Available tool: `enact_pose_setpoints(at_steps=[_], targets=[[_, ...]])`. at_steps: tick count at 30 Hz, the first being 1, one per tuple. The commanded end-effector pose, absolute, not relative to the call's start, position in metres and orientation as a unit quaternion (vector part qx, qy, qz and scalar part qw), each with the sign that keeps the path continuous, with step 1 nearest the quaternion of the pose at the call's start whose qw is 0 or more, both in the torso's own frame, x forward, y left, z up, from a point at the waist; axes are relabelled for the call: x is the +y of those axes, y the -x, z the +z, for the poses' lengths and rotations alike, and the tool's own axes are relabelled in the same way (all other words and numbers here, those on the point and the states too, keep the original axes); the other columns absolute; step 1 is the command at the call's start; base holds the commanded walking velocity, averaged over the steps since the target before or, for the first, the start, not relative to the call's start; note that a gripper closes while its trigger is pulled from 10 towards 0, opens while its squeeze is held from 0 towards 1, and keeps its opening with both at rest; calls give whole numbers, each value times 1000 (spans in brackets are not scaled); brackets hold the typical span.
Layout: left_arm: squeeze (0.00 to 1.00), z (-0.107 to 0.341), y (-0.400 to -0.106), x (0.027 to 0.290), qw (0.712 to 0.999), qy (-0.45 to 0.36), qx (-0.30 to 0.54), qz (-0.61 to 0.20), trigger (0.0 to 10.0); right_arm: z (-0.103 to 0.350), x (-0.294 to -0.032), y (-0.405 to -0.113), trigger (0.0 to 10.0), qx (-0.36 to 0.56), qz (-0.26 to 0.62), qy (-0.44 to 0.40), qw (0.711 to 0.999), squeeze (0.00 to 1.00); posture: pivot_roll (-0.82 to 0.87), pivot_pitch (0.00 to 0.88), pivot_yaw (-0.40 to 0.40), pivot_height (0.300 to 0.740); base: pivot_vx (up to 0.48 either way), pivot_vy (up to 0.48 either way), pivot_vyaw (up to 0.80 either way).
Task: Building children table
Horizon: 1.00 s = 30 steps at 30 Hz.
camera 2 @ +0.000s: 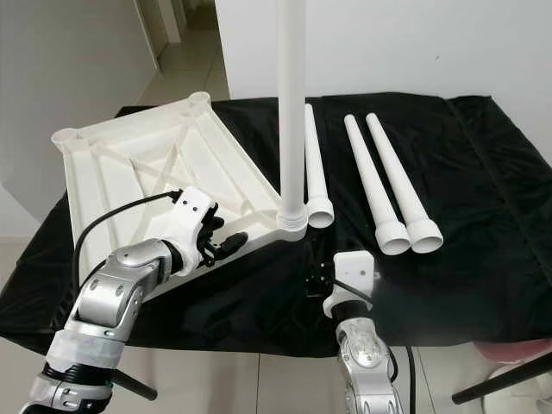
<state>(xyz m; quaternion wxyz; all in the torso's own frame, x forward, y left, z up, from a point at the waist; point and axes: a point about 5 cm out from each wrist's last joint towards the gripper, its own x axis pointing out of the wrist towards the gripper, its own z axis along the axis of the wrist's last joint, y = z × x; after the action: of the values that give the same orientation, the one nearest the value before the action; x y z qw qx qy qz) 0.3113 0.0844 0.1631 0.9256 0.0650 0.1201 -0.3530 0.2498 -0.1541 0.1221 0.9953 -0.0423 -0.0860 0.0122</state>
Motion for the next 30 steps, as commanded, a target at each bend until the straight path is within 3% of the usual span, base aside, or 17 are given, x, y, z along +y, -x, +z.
enact_pose_setpoints(at_steps=[1,12,14,17,19,22,30], targets=[[0,159,-322,101,964,-85,124,-219,10000,119,-153,-250,10000,-83,12,41,996,0,-92,19,84,740,0,0,0],[0,153,-328,98,964,-90,136,-211,10000,119,-152,-254,10000,-89,3,39,995,0,-94,15,91,740,0,0,0],[0,176,-325,84,964,-28,70,-257,10000,120,-154,-255,10000,-90,0,39,995,0,-97,18,92,740,0,0,0],[0,187,-323,78,959,11,40,-279,10000,120,-154,-255,10000,-90,-1,39,995,0,-97,18,92,740,0,0,0],[0,206,-315,68,941,79,-16,-328,10000,120,-154,-256,10000,-91,-3,39,995,0,-95,18,88,740,0,0,0],[0,211,-311,65,928,108,-39,-353,10000,120,-154,-257,10000,-92,-3,39,995,0,-98,17,90,740,0,0,0],[0,197,-313,67,936,111,-30,-332,10000,129,-161,-261,10000,-110,-28,42,993,0,-102,12,89,740,0,0,0]])
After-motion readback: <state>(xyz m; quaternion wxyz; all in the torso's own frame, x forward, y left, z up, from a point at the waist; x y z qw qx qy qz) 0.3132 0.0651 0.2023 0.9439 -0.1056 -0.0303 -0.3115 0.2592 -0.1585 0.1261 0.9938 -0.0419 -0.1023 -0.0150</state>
